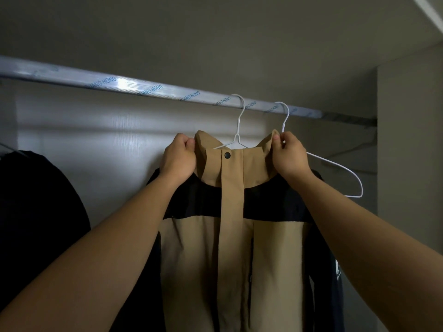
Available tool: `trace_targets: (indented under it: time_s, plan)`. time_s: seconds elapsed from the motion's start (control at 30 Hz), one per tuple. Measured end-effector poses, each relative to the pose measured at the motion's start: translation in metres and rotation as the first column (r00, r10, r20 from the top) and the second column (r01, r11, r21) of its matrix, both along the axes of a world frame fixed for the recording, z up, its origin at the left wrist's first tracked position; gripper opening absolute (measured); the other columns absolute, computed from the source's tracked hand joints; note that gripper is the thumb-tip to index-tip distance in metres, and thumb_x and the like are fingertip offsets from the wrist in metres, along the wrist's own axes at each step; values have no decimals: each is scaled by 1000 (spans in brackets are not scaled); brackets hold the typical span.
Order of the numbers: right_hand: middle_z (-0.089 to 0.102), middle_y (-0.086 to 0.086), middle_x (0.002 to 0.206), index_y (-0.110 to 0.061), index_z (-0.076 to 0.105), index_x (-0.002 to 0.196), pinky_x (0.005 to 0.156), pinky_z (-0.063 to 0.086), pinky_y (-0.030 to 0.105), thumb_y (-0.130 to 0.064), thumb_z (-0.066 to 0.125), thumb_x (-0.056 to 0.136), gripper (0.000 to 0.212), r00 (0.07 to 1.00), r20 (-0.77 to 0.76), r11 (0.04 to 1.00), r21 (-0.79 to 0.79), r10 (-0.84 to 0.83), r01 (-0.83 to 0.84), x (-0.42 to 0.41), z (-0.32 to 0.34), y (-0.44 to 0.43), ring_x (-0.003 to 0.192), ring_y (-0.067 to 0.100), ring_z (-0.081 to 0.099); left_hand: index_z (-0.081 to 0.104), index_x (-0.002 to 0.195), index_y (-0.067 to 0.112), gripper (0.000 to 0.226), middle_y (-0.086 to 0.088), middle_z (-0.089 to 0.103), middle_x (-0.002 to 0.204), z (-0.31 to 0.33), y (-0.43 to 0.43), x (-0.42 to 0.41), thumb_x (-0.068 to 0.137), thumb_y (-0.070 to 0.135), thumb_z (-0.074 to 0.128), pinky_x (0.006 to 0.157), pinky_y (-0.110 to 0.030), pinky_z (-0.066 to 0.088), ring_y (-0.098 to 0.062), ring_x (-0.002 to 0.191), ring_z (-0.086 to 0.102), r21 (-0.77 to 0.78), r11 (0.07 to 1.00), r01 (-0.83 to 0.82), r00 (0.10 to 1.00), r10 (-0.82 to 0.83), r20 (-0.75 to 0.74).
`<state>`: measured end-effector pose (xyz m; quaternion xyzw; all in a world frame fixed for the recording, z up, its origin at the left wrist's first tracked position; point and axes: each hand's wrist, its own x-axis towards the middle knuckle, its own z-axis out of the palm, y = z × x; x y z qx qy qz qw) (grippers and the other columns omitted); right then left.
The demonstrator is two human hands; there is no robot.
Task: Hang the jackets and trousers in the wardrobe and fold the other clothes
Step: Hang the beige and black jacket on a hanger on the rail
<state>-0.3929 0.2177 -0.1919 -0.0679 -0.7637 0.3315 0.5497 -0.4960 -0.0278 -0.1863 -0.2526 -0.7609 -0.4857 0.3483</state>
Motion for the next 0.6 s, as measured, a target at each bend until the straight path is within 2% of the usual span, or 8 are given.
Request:
trace_targets:
  time_s: [0.1, 0.17, 0.3, 0.37, 0.47, 0.53, 0.6]
  plan:
    - [60, -4, 81, -25, 54, 86, 62, 40, 32, -52, 32, 106, 40, 999, 0, 996, 76, -37, 37, 6, -4, -1, 76, 14, 59, 54, 109, 20, 23, 5, 61, 103, -5, 2, 4, 106, 38, 40, 78, -36, 46, -21, 97, 59, 42, 999, 12, 998, -9, -69]
    - [59, -3, 78, -28, 48, 78, 63, 39, 33, -56, 25, 106, 46, 996, 10, 986, 141, -86, 83, 11, -8, -3, 72, 14, 57, 53, 108, 19, 20, 3, 61, 104, -7, 8, 10, 105, 36, 42, 77, -36, 46, -21, 96, 59, 75, 997, -16, 982, 30, -188]
    - [55, -2, 81, -23, 50, 84, 68, 38, 37, -57, 16, 105, 53, 965, 32, 943, 220, -261, 248, 22, -15, 4, 74, 23, 52, 59, 102, 17, 19, 0, 62, 106, -4, 20, 23, 103, 28, 44, 87, -43, 46, -24, 99, 56, 69, 987, -146, 854, 161, -495]
    - [53, 0, 83, -23, 52, 89, 69, 38, 38, -56, 16, 105, 52, 940, 85, 921, 245, -330, 302, 27, -20, 13, 77, 25, 49, 61, 103, 21, 21, 2, 62, 110, 2, 27, 29, 103, 29, 42, 92, -41, 44, -22, 104, 55, 22, 985, -174, 835, 159, -527]
    - [51, -2, 84, -30, 47, 83, 71, 38, 38, -53, 20, 106, 42, 952, 142, 940, 251, -272, 231, 36, -26, 24, 80, 24, 49, 60, 117, 23, 27, 2, 61, 122, 14, 34, 32, 100, 38, 45, 98, -43, 44, -23, 112, 55, -31, 982, -187, 914, 162, -371]
    - [55, -2, 84, -31, 49, 81, 72, 39, 37, -56, 21, 106, 45, 967, 146, 954, 250, -208, 168, 41, -23, 23, 80, 23, 53, 56, 127, 23, 40, 1, 60, 126, 21, 32, 30, 94, 46, 51, 98, -44, 48, -24, 112, 58, -43, 989, -144, 983, 138, -121]
    - [61, -2, 82, -24, 59, 84, 67, 41, 36, -63, 22, 102, 57, 978, 165, 977, 191, -129, 96, 43, -14, 15, 77, 20, 58, 64, 120, 18, 45, -1, 67, 113, 27, 29, 30, 86, 47, 57, 92, -43, 54, -25, 103, 63, -31, 999, -24, 993, 28, 118]
